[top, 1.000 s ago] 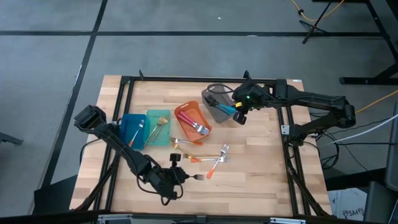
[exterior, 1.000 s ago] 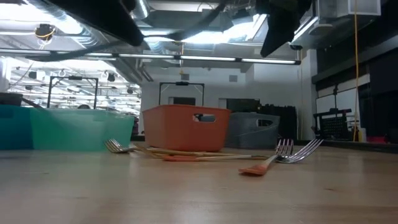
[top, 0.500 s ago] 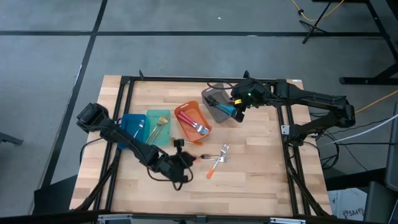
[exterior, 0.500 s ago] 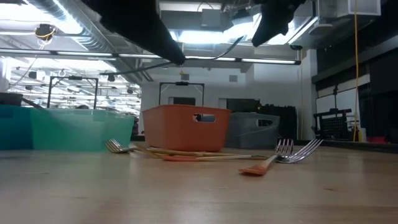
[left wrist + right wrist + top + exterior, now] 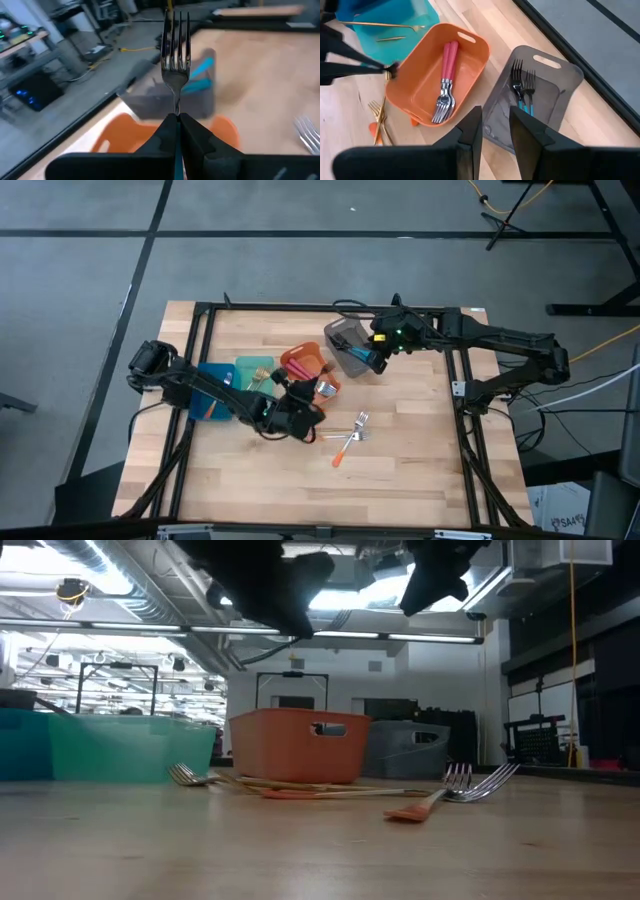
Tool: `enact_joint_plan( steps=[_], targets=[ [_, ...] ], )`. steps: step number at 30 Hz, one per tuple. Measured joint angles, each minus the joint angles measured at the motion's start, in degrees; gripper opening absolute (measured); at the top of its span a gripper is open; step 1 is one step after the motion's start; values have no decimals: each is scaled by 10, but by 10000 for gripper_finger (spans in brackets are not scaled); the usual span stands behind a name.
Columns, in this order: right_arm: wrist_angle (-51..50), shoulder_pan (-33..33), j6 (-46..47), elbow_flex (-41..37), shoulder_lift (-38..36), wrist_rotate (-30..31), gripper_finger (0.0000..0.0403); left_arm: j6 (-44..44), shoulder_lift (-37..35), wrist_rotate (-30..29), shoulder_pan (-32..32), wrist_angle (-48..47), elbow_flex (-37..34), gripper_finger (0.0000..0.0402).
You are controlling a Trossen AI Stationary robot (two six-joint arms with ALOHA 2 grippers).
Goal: Sort silverware by color (type)
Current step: Put the blue fork into the black bin
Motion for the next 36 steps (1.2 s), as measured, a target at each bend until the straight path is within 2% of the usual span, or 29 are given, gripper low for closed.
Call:
enact_joint_plan(
  steps=[5, 12, 17, 19, 23, 27, 31, 36],
  targets=[
    [17, 9, -14, 0, 8, 4, 88, 0, 0, -10, 36, 56, 0, 5],
    [15, 53, -36, -1, -12, 51, 88, 4, 0, -10, 71, 126, 0, 5],
    [82, 84, -34, -81, -48, 103, 88, 5, 0, -10, 90, 157, 0, 5],
    [140, 95, -28, -137, -67, 111, 88, 5, 0, -10, 96, 167, 0, 5],
    [346, 110, -21, -264, -102, 107, 88, 5, 0, 3, 108, 187, 0, 5],
    [526, 113, -21, -367, -104, 103, 88, 5, 0, 27, 118, 214, 0, 5],
    [657, 112, -19, -432, -94, 101, 88, 6, 0, 54, 123, 230, 0, 5],
    [758, 113, -12, -454, -73, 75, 88, 6, 0, 69, 124, 270, 0, 5]
  ],
)
